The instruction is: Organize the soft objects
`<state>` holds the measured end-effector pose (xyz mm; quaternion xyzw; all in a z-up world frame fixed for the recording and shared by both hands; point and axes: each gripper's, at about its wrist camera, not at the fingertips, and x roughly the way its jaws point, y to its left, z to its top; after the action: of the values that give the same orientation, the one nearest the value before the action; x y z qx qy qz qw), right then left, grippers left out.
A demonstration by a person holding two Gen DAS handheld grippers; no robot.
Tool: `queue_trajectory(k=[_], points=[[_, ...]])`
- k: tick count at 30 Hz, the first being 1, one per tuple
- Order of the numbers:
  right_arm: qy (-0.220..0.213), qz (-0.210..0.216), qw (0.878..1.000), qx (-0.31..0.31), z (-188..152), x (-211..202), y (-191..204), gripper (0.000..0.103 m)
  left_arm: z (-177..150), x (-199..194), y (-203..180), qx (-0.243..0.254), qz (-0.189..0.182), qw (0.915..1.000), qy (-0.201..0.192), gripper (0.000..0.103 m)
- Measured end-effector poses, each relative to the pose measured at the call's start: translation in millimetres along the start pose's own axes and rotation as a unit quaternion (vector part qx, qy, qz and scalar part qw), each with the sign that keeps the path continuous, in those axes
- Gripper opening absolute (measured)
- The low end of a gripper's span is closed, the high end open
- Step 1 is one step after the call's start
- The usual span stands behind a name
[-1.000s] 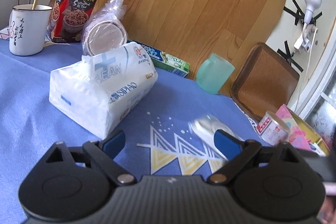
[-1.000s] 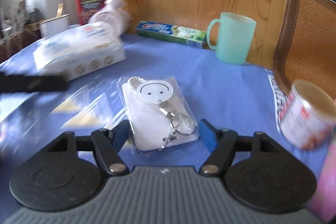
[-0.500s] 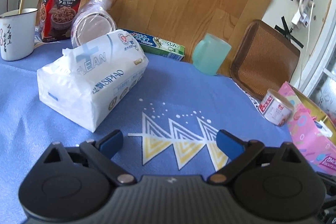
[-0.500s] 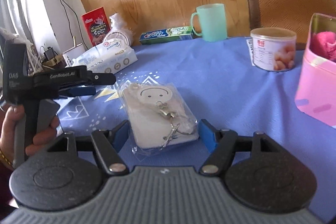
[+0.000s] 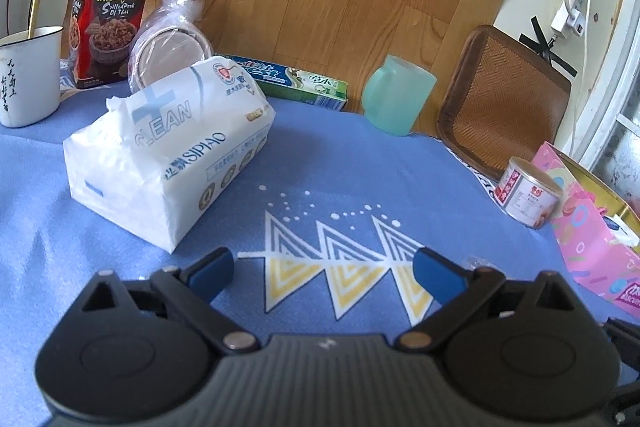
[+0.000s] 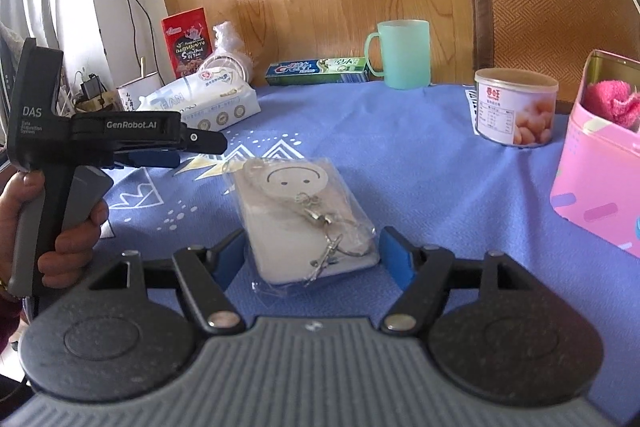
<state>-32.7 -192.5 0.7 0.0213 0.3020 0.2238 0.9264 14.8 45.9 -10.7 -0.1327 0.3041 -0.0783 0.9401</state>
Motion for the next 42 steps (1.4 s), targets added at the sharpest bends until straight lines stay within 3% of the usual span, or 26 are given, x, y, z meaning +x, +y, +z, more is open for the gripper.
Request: queue_trajectory(k=[42], points=[[-0.002,-0.002,1.0,-0.003,-0.8,-0.8,1.2,0.075,-1.4,0.9,-2.9,0.006,-0.019,0.9998,0.002,0.1]])
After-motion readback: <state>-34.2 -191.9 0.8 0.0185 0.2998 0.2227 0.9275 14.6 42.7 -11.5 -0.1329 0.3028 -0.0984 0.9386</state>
